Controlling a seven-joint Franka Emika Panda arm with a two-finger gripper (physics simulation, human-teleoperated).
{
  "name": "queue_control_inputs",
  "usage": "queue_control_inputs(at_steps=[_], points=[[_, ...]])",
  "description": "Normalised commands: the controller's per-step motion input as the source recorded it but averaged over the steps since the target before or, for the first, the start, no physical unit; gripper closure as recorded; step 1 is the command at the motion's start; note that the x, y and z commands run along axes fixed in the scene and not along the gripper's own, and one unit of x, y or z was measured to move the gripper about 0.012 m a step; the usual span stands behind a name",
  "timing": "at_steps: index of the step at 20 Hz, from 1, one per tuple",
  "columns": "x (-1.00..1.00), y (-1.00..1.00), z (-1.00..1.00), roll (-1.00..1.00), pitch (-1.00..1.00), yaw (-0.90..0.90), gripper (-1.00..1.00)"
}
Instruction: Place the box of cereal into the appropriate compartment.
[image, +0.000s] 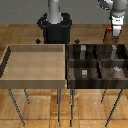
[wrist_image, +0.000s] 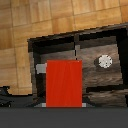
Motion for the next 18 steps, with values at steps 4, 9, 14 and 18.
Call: queue_control_inputs(at_steps=[4,9,14,18], points=[[0.00,0.00,-1.00,0.00,0.00,0.00,1.00],[-0.24,0.00,-0.40,0.00,0.00,0.00,1.00],[-0.60,0.00,0.00,0.00,0.00,0.00,1.00],[0.00,0.00,-0.75,0.00,0.00,0.00,1.00]])
